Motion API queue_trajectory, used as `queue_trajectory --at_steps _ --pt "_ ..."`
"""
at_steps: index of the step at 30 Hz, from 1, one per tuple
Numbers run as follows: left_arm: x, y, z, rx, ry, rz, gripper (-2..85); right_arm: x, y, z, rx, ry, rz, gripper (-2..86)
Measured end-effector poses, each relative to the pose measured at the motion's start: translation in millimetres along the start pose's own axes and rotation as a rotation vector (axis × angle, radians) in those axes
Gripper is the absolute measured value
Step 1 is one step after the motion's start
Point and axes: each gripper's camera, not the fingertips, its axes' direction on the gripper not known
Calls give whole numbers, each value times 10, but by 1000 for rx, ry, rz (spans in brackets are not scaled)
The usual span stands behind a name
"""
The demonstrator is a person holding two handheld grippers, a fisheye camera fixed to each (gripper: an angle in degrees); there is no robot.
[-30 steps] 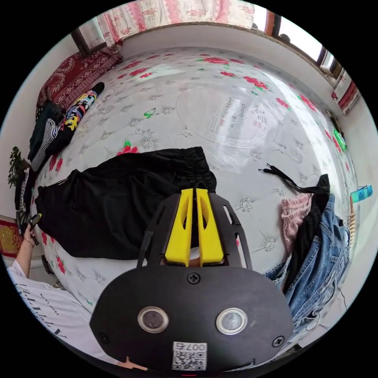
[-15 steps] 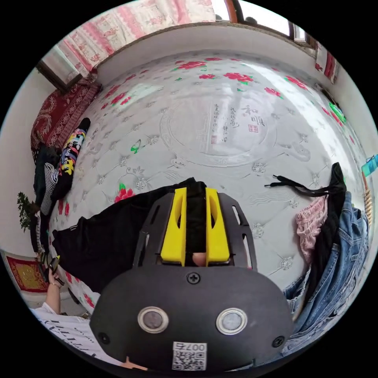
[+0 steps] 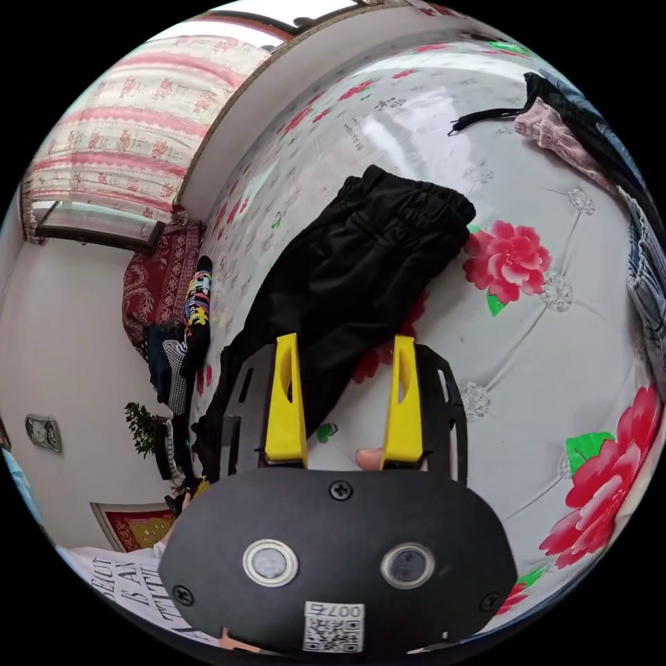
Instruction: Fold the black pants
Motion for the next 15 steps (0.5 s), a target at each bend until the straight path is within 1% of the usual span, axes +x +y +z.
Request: queue_trajectory --at_steps 2,3,5,7,9,12,13,15 --pt "1 -55 6 -14 -27 7 10 -178 -54 207 -114 -4 -42 78" --pt "4 -93 4 -43 -36 22 2 -260 -69 260 -143 80 -66 50" --pt "3 -119 -42 -70 -63 69 -5 -330 -83 253 -163 168 -122 16" --pt "-97 -48 -183 -79 -109 140 -8 -296 -90 144 -171 221 -124 5" --pt "-268 107 -324 -81 -70 170 -9 -218 -25 -97 -152 307 -134 0" --pt "-541 572 -481 -117 -30 222 -8 -97 90 -346 -115 391 -110 0" --pt "-647 781 -487 -142 -9 223 -7 -28 148 -437 -109 424 -86 1" --pt "-780 1020 -553 -127 38 230 -2 77 265 -580 -90 465 -37 7"
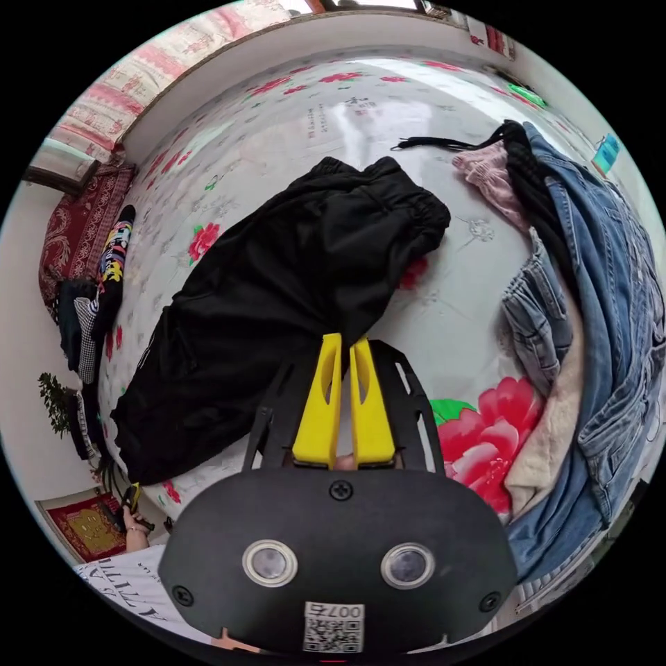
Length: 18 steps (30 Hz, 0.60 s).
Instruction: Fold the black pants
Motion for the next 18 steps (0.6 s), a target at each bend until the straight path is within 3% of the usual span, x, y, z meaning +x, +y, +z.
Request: queue_trajectory --at_steps 4,7,12,15,18 --pt "-237 168 -288 24 43 -60 52 61 281 -399 149 17 59 17" --pt "-112 79 -610 100 46 66 81 -82 570 -609 191 -105 23 19" --pt "460 -330 -545 129 109 298 120 -710 1127 -414 21 -281 -157 12" --pt "802 -671 -106 33 121 364 137 -1055 1409 -351 -22 -320 -246 6" --pt "984 -923 371 -90 19 391 128 -1419 1730 -361 -91 -389 -321 5"
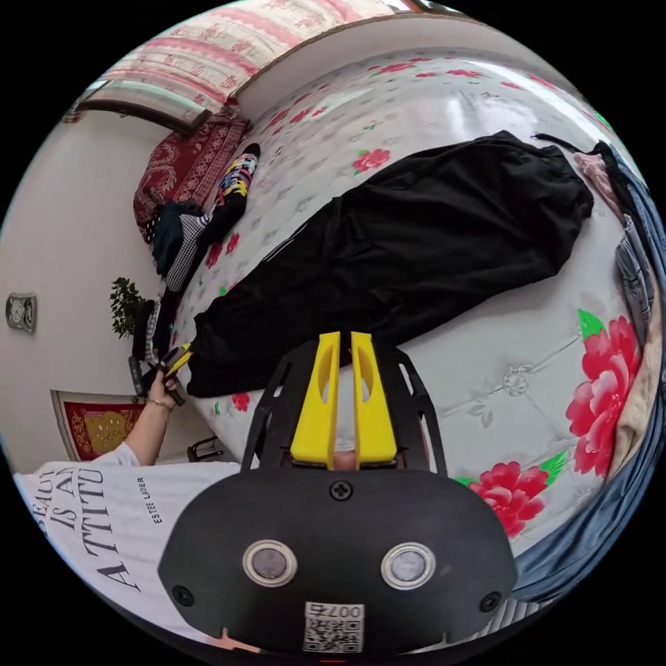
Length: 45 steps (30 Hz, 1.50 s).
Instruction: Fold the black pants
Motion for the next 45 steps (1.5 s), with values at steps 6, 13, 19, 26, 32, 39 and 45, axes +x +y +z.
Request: queue_trajectory --at_steps 6,13,19,26,32,39,45 --pt "38 52 -396 105 12 59 70 -297 263 -237 35 6 -2 6" --pt "-383 654 -1075 140 28 38 20 -679 459 -240 69 28 -61 23" --pt "-726 1007 -673 25 42 -85 14 -1346 392 372 -76 139 -207 55" --pt "-768 809 -998 86 109 -33 5 -1768 365 527 -29 609 -320 75" --pt "-758 854 -1004 69 106 -59 3 -1690 257 803 -136 752 -281 37" --pt "-822 918 -923 18 55 -50 7 -1502 687 170 100 608 -145 0" --pt "-1020 1033 -505 -38 41 -126 20 -936 1129 115 49 453 29 -2"
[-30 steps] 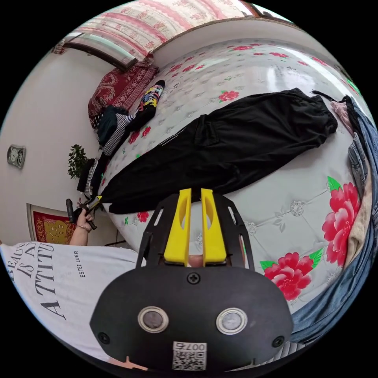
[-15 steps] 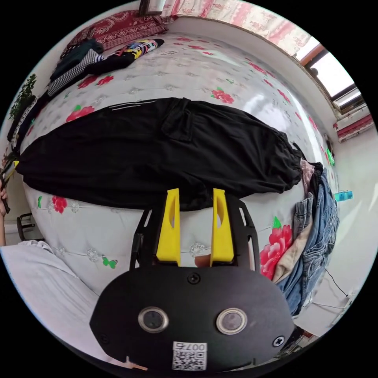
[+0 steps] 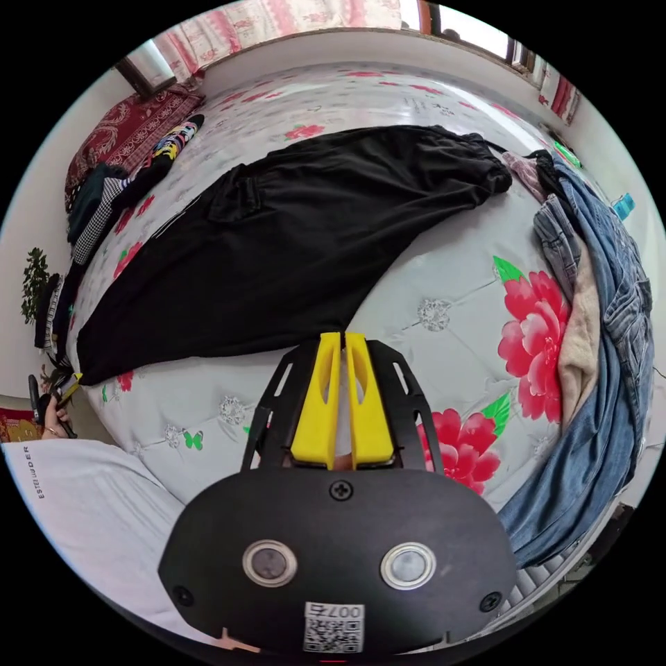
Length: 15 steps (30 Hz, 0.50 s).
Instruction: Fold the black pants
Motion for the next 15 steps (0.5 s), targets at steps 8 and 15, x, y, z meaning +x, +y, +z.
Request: queue_trajectory --at_steps 8,15 --pt "202 -109 -341 97 44 52 9 156 6 -67 -19 -30 -8 -3" --pt "15 -5 53 -5 -49 12 25 273 29 -95 -35 -15 -10 -2"
